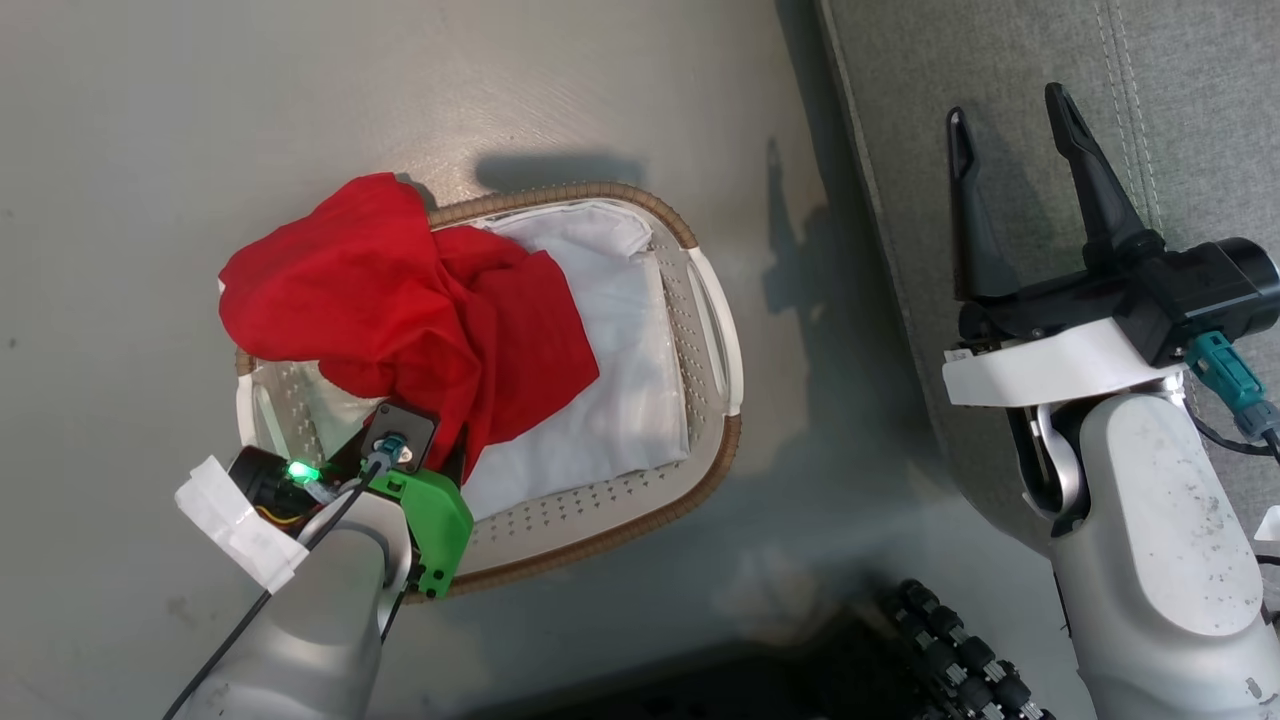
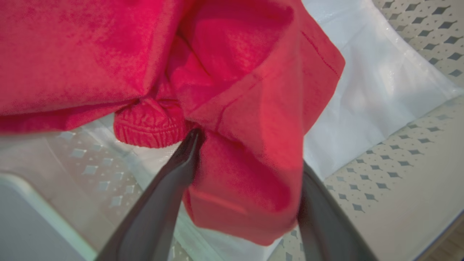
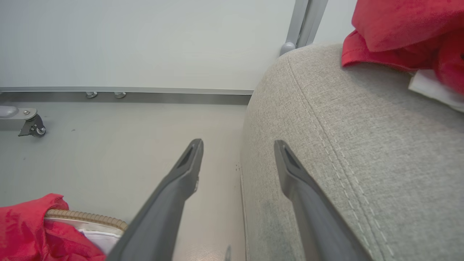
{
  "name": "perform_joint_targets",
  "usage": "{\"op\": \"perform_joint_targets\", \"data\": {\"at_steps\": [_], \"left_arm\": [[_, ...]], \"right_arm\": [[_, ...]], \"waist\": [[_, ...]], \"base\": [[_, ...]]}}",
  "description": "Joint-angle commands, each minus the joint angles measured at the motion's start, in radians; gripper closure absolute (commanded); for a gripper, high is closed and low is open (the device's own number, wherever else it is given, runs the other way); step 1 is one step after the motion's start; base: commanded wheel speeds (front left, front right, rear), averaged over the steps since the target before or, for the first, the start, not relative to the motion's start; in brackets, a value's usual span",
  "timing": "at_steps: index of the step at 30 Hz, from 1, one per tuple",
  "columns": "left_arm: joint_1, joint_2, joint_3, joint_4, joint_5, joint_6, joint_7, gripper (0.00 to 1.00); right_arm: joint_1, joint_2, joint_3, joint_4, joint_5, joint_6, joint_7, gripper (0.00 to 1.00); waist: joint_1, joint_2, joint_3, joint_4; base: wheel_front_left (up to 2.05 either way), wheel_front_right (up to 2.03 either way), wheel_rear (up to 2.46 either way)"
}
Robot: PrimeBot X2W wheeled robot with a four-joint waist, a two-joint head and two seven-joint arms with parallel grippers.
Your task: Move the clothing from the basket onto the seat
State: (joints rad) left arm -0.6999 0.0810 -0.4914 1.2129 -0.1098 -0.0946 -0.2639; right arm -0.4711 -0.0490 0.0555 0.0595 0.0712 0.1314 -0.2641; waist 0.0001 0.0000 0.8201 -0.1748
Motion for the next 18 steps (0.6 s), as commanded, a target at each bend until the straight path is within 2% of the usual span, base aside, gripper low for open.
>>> {"op": "perform_joint_targets", "data": {"at_steps": [1, 2, 3, 4, 5, 6, 12, 18], "left_arm": [[-0.022, 0.009, 0.000, 0.005, -0.002, 0.007, -0.001, 0.27], [-0.024, 0.009, 0.000, 0.004, -0.004, 0.009, -0.001, 0.45], [-0.025, 0.009, 0.000, 0.000, -0.006, 0.008, -0.001, 0.57], [-0.025, 0.009, 0.000, -0.003, -0.007, 0.009, -0.001, 0.82], [-0.022, 0.008, -0.001, -0.007, -0.010, 0.010, -0.001, 0.98], [-0.017, 0.007, -0.001, -0.012, -0.011, 0.010, -0.001, 1.00], [0.035, 0.001, -0.003, -0.071, -0.023, 0.006, -0.001, 1.00], [0.111, 0.000, 0.001, -0.160, -0.031, 0.010, -0.001, 1.00]], "right_arm": [[-0.013, -0.003, 0.001, -0.002, 0.006, -0.001, -0.001, 0.00], [-0.014, -0.003, 0.002, -0.001, 0.007, -0.001, -0.001, 0.00], [-0.016, -0.003, 0.003, 0.001, 0.008, -0.001, -0.001, 0.00], [-0.016, -0.003, 0.003, 0.004, 0.009, -0.001, -0.001, 0.00], [-0.015, -0.003, 0.004, 0.007, 0.009, -0.001, -0.001, 0.00], [-0.014, -0.003, 0.003, 0.010, 0.010, -0.001, -0.001, 0.00], [-0.001, -0.003, 0.009, 0.036, 0.005, -0.001, -0.001, 0.00], [0.029, -0.003, 0.013, 0.072, 0.000, -0.001, -0.001, 0.00]], "waist": [[-0.0001, 0.0000, 0.013, -0.007], [-0.0001, 0.0000, 0.014, -0.007], [-0.0001, 0.0000, 0.015, -0.006], [-0.0001, 0.0000, 0.013, -0.004], [-0.0001, 0.0000, 0.009, -0.002], [-0.0001, 0.0000, 0.004, 0.000], [-0.0001, 0.0000, -0.050, 0.020], [-0.0001, 0.0000, -0.160, 0.052]], "base": [[0.00, 0.00, 0.00], [0.00, 0.00, 0.00], [0.00, 0.00, 0.00], [0.00, 0.00, 0.00], [0.00, 0.00, 0.00], [0.00, 0.00, 0.00], [0.00, 0.00, 0.00], [0.00, 0.00, 0.00]]}}
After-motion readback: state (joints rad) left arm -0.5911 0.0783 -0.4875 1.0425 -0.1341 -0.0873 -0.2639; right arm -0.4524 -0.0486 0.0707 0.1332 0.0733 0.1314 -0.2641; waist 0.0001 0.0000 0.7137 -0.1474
